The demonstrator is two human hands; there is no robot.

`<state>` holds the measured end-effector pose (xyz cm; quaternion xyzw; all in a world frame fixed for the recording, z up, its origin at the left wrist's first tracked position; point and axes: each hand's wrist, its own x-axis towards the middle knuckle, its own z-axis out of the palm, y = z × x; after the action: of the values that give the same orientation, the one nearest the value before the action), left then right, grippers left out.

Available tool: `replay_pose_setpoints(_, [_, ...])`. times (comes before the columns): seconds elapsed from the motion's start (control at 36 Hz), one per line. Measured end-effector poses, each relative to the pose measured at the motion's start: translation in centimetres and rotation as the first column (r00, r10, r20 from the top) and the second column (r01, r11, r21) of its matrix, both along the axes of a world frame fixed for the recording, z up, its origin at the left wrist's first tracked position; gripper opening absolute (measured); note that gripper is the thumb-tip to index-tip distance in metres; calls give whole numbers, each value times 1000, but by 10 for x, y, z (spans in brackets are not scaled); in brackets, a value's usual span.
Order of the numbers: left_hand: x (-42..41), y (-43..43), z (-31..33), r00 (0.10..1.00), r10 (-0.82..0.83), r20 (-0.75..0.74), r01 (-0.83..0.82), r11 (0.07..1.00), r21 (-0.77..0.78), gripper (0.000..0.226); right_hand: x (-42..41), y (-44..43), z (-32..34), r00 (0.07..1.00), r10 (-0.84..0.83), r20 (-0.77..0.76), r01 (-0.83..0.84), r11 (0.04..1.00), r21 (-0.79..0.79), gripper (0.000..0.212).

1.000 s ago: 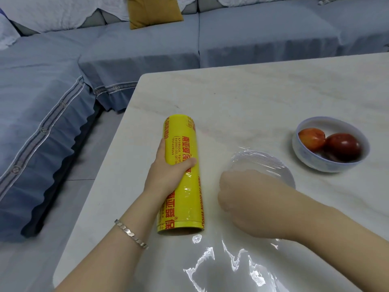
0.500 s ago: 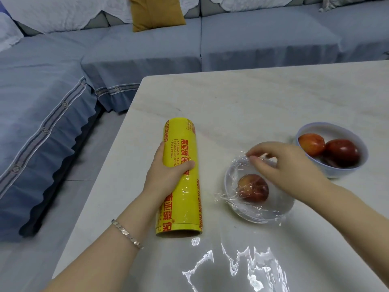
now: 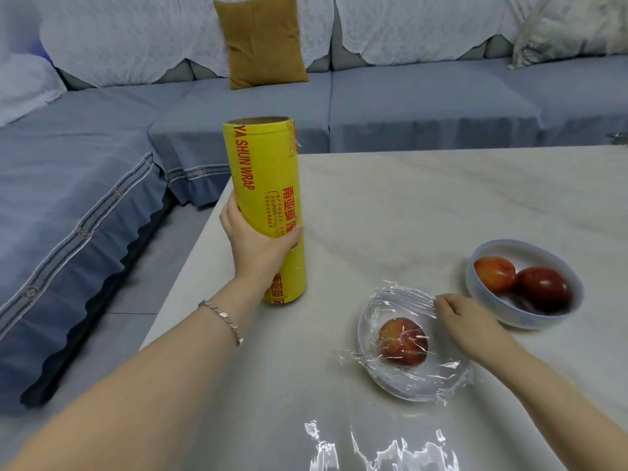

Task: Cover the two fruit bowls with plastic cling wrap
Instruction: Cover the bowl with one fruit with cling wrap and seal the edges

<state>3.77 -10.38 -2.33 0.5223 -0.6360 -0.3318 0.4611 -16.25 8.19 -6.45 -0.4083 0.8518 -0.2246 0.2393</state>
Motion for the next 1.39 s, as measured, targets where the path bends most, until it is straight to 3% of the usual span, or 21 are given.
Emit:
replay_pose_setpoints(0.19, [-11,2,-13,1000,14,-24,-17,994,-112,105,4,3,2,1000,-24,-3,24,1000,-20,41])
replay_pose_setpoints(0.33, [1,4,-21,995,75,-59,-78,995,-57,110,4,4,2,999,-36,16,37,998,-49,42])
replay_pose_setpoints(0.47, [10,9,-18,1000,-14,22,15,999,-40,111,8,8,1,995,-88,55,92,992,-86,41])
replay_pose_setpoints(0.58, [8,22,-18,998,-34,61,29,996,80,111,18,18,-1,974,-164,154,183,976,-119,40])
replay_pose_setpoints(0.67, [6,41,-21,997,-11,75,-8,968,250,108,33,28,-3,912,-209,352,259,961,-100,26])
replay_pose_setpoints(0.75, [3,61,-24,994,38,103,-78,902,425,96,48,39,-3,830,-234,506,314,946,-78,20])
replay_pose_setpoints(0.81, [1,73,-27,992,2,126,-59,892,449,78,54,45,-4,759,-249,602,351,935,-56,18])
replay_pose_setpoints(0.92, [-2,82,-29,955,-281,91,242,921,306,48,55,52,-2,697,-257,669,331,943,17,25])
replay_pose_setpoints(1.0, [-10,76,-21,782,-593,191,522,792,318,43,48,51,1,781,-232,580,239,969,65,44])
replay_pose_setpoints(1.06, [-16,70,-16,625,-709,325,584,702,408,44,43,46,6,899,-137,415,139,990,26,53])
replay_pose_setpoints(1.11, [-21,66,-11,488,-720,493,568,691,447,39,37,37,13,977,-8,211,26,996,-81,52])
replay_pose_setpoints(1.19, [-23,63,-5,365,-644,672,558,729,396,29,30,12,22,982,187,-30,-189,957,-220,41])
replay_pose_setpoints(1.28, [-19,61,-1,382,-627,679,551,744,377,20,24,-19,26,912,381,-154,-402,903,-152,29])
replay_pose_setpoints(1.39, [-8,63,7,605,-652,457,522,759,390,14,25,-46,31,806,591,-38,-592,806,-16,27])
